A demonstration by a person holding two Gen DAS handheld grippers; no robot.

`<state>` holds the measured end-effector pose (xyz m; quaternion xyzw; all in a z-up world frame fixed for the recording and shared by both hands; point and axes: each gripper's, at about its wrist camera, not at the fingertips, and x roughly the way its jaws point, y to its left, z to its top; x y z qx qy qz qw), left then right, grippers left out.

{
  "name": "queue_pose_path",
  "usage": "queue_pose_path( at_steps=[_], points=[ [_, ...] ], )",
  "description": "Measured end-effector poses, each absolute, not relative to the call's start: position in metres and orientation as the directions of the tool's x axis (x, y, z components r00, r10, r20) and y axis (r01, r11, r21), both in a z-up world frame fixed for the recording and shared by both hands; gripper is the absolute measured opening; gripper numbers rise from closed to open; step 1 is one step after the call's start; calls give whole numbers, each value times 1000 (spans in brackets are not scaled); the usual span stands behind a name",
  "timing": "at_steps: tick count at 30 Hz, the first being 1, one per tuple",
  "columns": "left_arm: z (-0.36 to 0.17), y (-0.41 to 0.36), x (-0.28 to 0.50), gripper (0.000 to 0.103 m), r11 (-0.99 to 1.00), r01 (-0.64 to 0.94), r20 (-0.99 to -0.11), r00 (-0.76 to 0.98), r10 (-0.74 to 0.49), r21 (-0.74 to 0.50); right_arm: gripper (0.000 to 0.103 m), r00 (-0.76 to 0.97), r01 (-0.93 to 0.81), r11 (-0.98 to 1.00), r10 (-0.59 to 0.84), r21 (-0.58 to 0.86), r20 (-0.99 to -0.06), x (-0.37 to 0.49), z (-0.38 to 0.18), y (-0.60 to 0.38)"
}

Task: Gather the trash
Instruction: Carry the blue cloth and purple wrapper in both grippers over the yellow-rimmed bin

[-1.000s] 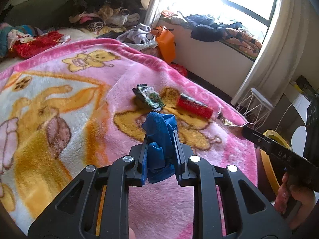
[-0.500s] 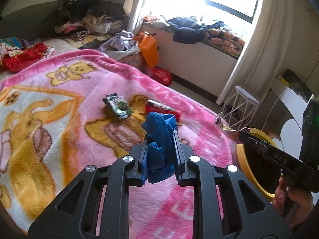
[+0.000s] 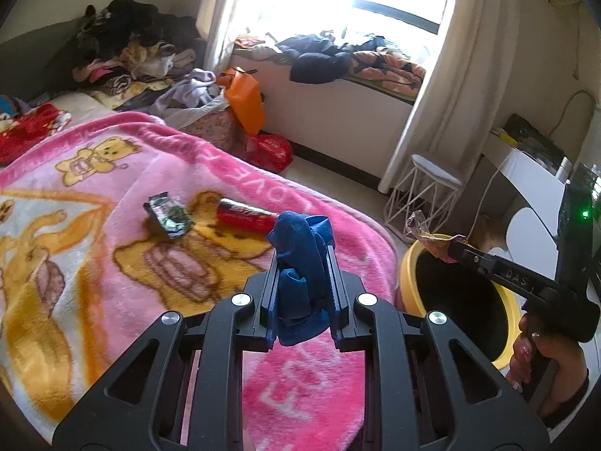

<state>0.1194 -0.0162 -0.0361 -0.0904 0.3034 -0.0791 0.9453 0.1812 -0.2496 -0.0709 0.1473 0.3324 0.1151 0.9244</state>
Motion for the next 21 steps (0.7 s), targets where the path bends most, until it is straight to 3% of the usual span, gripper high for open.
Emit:
queue_pose_path(
  at_steps=[21],
  points=[
    [-26,-78,117,15,957,233,-543,787,-291,-175,14,791,40,938,181,345,-584,167,-78,-321]
  ],
)
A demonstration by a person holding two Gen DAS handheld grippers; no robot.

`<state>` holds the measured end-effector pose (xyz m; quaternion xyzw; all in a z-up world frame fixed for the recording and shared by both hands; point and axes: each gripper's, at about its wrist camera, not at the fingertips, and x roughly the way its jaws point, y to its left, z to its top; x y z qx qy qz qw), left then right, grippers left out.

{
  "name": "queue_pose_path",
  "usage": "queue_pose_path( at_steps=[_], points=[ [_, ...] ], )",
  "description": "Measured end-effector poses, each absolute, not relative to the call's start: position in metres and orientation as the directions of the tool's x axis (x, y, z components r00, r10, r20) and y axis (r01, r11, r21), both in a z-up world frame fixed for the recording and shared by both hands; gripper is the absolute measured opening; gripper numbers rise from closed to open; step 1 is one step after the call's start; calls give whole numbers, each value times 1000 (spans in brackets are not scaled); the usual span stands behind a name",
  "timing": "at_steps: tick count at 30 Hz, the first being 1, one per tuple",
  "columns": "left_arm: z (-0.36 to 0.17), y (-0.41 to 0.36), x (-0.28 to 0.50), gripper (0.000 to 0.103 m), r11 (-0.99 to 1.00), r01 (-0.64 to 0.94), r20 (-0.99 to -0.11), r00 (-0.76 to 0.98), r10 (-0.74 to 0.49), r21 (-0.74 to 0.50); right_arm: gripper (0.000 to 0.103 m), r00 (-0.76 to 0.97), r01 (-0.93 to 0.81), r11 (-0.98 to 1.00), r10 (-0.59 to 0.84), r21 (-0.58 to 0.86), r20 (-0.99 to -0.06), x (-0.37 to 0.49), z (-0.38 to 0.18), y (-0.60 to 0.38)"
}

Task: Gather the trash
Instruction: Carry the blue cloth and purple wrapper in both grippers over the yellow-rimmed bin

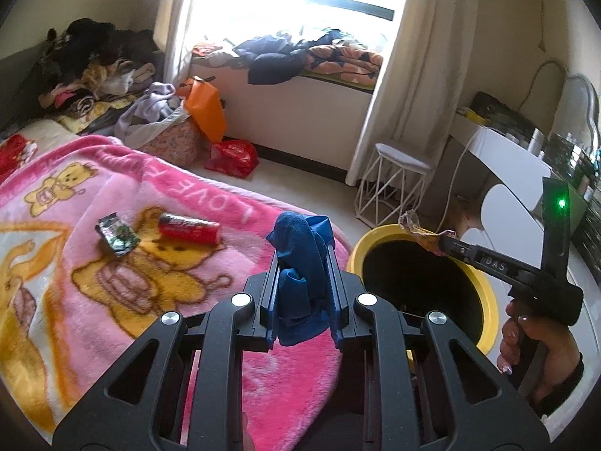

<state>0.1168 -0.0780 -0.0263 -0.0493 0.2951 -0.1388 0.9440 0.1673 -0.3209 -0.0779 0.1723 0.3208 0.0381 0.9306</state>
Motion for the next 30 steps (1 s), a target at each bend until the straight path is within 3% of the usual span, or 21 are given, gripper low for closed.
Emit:
queue_pose_path(
  at_steps=[30],
  points=[
    [-50,-167,127,15,901,416,-584,704,-406,-124,14,787,232,925,3,300,-617,161,-98,-386]
  ],
)
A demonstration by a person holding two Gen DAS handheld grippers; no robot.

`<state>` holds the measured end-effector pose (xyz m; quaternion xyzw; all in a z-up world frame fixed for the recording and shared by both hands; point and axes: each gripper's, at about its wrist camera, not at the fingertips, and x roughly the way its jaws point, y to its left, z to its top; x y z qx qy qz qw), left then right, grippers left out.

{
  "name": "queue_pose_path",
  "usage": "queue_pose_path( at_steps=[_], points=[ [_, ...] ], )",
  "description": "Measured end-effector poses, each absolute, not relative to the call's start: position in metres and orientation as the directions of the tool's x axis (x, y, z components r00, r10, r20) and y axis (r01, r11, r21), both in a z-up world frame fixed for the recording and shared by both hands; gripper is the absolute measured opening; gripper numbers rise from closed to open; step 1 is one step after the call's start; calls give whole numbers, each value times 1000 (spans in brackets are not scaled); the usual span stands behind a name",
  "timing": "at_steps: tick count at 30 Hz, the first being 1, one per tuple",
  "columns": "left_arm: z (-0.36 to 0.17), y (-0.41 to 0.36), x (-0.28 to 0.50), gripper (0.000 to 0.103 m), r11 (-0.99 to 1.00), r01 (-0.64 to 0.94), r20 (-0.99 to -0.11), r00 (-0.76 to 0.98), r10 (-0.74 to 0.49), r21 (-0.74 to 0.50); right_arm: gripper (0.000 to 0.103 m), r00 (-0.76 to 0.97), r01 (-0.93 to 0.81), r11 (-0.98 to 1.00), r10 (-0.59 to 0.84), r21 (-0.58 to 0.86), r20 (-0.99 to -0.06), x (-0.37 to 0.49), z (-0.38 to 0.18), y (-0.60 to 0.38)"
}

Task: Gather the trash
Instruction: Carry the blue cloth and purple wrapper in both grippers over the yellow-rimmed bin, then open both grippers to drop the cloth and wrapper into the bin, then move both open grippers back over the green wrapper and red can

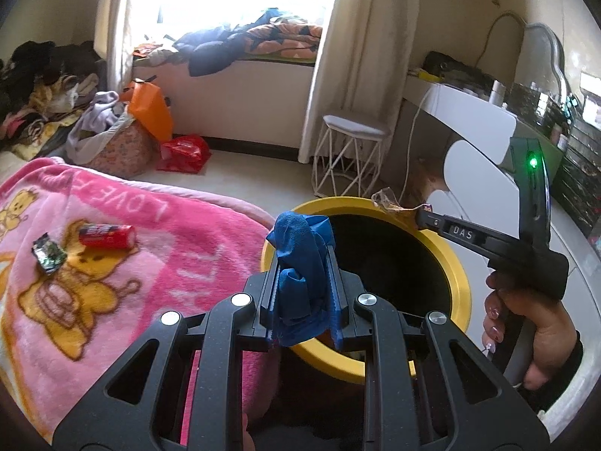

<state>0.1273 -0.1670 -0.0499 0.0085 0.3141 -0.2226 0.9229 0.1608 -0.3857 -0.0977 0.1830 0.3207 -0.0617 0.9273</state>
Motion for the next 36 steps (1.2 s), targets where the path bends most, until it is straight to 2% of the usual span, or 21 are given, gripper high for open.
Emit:
queue_pose_path(
  at_steps=[18,20,21,22,23,25,27,28,29,31,36],
  points=[
    [-77,-206,148,17,868,479,-633,632,-446,-134,16,764,282,900,-2,332,-645,162,-115,-411],
    [-80,-209,151,23,866,481,-634,629,-449,-136,17,767,275,901,5,336,-642,164,-115,-410],
    [-80,-209,152,31,866,482,-636,628,-449,-136,20,767,274,901,5,336,-642,163,-115,-409],
    [-81,-210,153,36,867,479,-635,630,-448,-136,23,768,275,901,5,336,-640,163,-116,-409],
    [-81,-208,154,45,870,472,-631,634,-447,-141,31,769,275,900,6,339,-639,163,-115,-410],
    [-80,-203,155,52,869,463,-620,634,-463,-175,36,777,273,897,7,347,-629,162,-115,-411],
    [-78,-199,154,75,877,447,-613,648,-452,-176,44,779,268,897,13,351,-627,161,-114,-410],
    [-77,-197,153,80,880,439,-610,652,-450,-180,46,781,267,897,12,351,-624,161,-113,-409],
    [-76,-194,153,81,883,431,-608,656,-448,-186,48,782,266,898,11,350,-623,161,-112,-409],
    [-74,-188,152,91,894,404,-605,668,-433,-194,49,787,256,903,13,346,-617,160,-110,-406],
    [-65,-172,150,92,908,364,-587,696,-413,-208,57,802,221,923,12,315,-597,160,-99,-394]
  ],
)
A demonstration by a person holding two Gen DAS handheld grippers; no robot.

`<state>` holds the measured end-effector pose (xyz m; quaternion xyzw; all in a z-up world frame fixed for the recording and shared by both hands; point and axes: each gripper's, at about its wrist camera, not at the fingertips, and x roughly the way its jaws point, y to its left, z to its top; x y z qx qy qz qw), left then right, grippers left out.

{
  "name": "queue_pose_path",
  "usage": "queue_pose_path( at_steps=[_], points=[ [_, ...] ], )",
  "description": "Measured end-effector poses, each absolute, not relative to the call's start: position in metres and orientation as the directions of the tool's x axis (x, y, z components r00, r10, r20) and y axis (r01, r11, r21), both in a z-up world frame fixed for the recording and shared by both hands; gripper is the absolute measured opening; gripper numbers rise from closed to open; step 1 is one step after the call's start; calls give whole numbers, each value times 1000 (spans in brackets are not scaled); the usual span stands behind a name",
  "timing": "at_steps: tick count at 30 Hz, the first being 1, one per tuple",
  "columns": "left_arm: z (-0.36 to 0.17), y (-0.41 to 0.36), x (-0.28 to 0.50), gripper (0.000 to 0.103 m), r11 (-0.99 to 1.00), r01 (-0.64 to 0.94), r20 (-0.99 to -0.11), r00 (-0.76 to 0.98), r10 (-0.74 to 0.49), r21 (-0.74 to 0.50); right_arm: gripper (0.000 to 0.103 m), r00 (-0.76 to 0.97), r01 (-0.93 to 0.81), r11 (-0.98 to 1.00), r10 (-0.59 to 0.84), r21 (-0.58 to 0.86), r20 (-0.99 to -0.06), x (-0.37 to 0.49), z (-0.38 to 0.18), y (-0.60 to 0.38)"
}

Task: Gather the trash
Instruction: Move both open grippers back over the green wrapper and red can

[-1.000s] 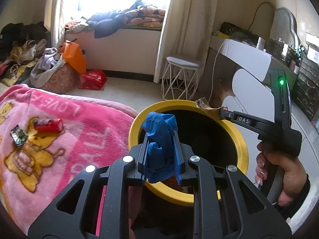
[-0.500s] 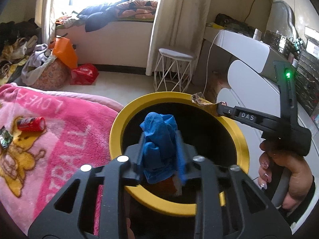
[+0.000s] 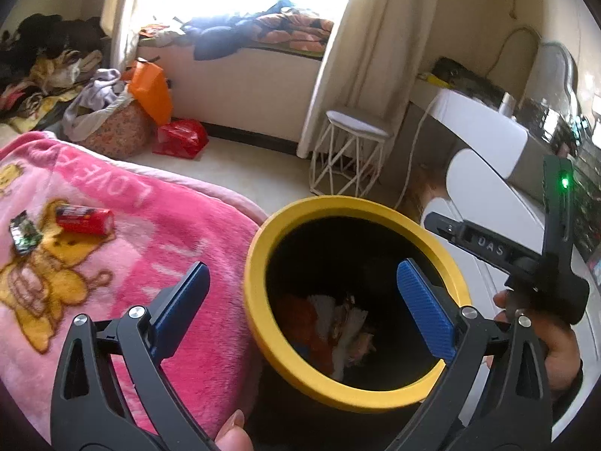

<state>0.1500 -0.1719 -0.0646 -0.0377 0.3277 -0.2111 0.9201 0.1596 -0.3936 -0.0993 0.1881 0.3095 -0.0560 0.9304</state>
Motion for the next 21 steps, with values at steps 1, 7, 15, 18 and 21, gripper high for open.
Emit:
queue_pose_path(
  at_steps=[1,7,15,18,21],
  points=[
    [-63,-168,149,92,911,356,-583,702,-409,-210,58,808,207,929,13,305,-589,159,-97,-390],
    [-53,-144,146,92,927,312,-565,735,-375,-210,67,832,153,950,25,273,-554,156,-83,-374],
    [-42,-114,137,92,946,261,-538,778,-323,-190,70,850,67,963,82,262,-520,155,-68,-344],
    [-39,-102,135,92,954,233,-530,793,-300,-190,70,856,24,966,112,256,-505,156,-63,-328],
    [-36,-87,134,92,959,206,-520,808,-278,-192,71,859,-24,971,142,239,-491,156,-58,-309]
  ],
)
